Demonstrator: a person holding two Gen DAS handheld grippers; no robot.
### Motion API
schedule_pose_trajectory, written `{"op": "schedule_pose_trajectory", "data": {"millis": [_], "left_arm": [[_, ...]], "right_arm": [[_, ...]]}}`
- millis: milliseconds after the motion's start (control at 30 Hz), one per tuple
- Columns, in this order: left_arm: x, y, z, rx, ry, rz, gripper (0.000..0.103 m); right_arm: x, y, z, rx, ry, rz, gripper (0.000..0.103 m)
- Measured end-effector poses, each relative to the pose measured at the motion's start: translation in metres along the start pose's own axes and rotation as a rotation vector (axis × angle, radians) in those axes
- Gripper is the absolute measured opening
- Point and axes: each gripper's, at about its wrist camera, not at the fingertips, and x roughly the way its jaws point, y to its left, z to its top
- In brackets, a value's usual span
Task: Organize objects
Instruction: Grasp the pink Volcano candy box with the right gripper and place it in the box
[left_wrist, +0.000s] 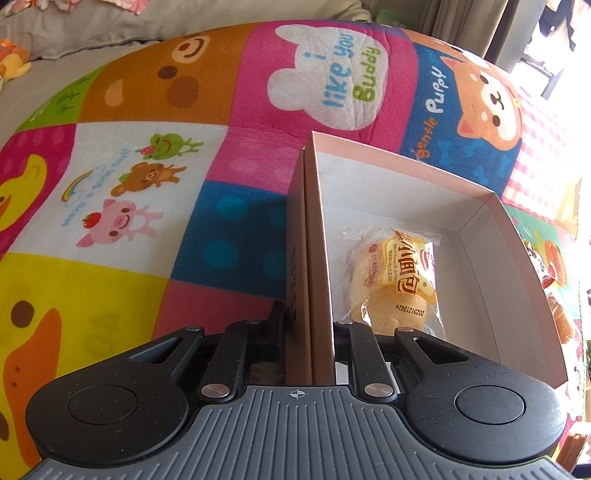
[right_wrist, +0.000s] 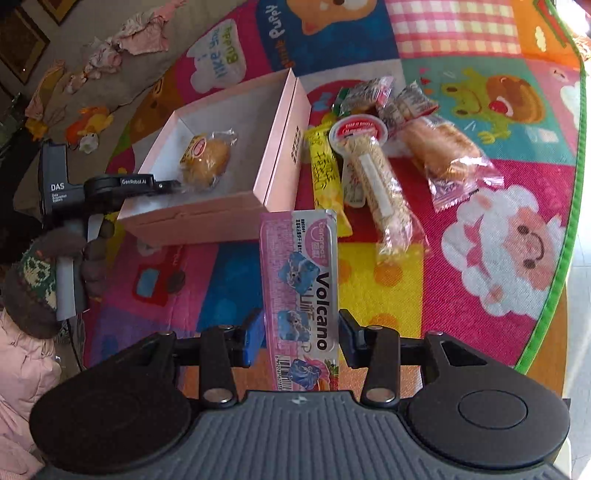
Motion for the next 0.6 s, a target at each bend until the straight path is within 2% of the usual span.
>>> {"op": "schedule_pose_trajectory", "data": {"millis": [100, 167, 267, 367, 433, 533, 600], "left_arm": [[0.0, 0.0, 0.0, -0.002, -0.001, 0.003, 0.018], [0.0, -0.001, 0.0, 0.0, -0.002, 0.004, 0.018], [0.0, 0.0, 0.0, -0.002, -0.003, 0.002, 0.018], [0.0, -0.001, 0.0, -0.005, -0.004, 0.003, 0.018], [0.0, -0.001, -0.001, -0.006, -0.003, 0.002, 0.018], [0.0, -0.001, -0.001, -0.002, -0.003, 0.004, 0.018], [0.0, -0.001, -0.001, 0.002, -0.004, 0.004, 0.018]], "right_arm": [[0.001, 0.015, -0.012, -0.027, 0.011, 0.024, 0.042], [-0.007, 0.025, -0.01, -0.041, -0.015, 0.064, 0.042], [-0.025, 0.041, 0.001, -0.088, -0.07, 0.079, 0.042], [-0.045, 0.057, 0.026, -0.121, -0.147, 0.1, 0.042], [-0.054, 0.069, 0.052, -0.113, -0.198, 0.154, 0.042], [-0.053, 0.083, 0.095, -0.078, -0.248, 0.224, 0.042], [-0.045, 0.095, 0.122, -0.07, -0.278, 0.229, 0.042]]}}
